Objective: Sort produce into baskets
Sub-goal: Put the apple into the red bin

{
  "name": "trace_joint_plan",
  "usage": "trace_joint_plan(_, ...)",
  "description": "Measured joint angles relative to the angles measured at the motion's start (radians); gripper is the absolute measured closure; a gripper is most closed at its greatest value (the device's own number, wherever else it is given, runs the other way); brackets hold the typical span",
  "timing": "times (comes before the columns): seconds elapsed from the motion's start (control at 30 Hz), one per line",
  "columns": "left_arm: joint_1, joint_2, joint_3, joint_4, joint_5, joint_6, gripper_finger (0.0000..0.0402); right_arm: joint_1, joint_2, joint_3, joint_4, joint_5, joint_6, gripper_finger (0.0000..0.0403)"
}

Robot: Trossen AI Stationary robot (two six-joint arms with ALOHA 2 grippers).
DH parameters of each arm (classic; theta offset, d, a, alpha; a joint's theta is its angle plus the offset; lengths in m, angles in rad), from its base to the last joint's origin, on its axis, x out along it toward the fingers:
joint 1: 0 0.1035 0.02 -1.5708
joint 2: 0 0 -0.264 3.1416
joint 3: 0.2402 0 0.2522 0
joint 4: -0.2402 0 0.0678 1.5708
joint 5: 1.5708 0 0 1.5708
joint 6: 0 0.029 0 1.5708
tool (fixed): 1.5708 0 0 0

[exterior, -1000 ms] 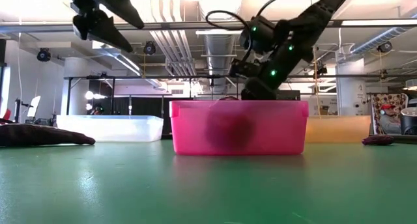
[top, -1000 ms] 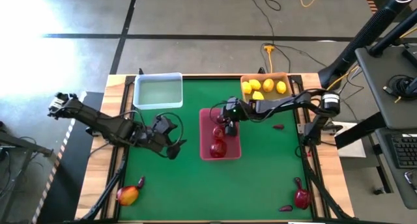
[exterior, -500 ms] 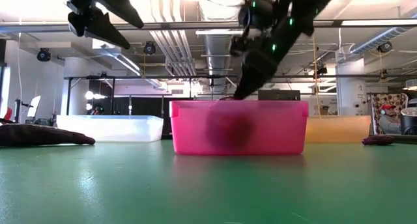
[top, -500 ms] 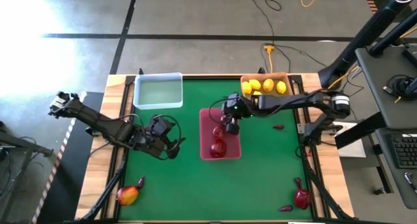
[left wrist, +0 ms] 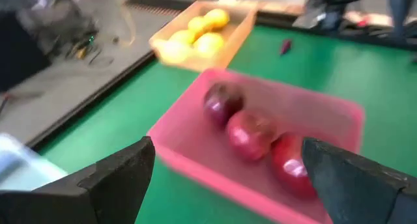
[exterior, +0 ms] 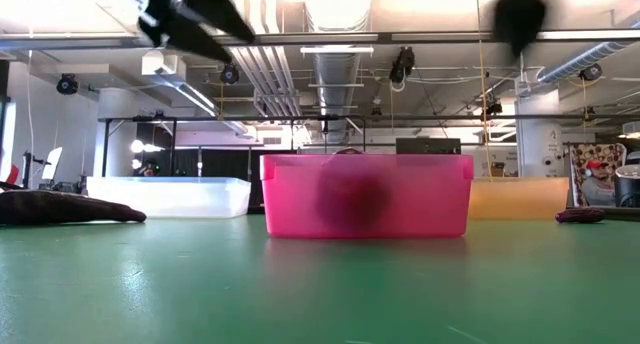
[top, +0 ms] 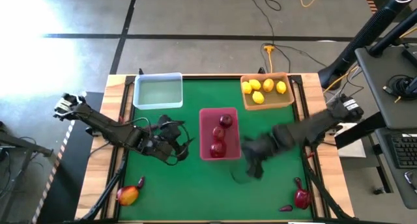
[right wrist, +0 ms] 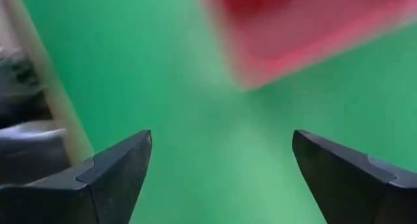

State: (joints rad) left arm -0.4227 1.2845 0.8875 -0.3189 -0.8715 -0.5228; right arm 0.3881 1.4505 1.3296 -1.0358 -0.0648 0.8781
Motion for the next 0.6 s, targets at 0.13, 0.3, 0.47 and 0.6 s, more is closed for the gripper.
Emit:
trace_joint_plan(0.13, 0.0, 0.031, 0.0, 0.137, 0.053, 0.118, 0.0035, 0.205, 0.033, -0.033, -0.022, -0.157, 0.592, 0.0039)
trace_joint_plan(0.3, 0.001, 0.052, 0.0, 0.161, 0.078, 0.147, 0.0035, 0.41, 0.067, -0.057, -0.033, -0.224, 1.361, 0.0039)
trace_joint_plan(0.47, 0.001, 0.062, 0.0, 0.161, 0.094, 0.148, 0.0035, 0.458, 0.125, -0.094, -0.076, -0.385, 1.497, 0.0039)
trace_joint_plan(0.6, 0.001, 0.063, 0.0, 0.152, 0.097, 0.141, 0.0035, 0.456, 0.174, -0.129, -0.086, -0.413, 1.489, 0.0039)
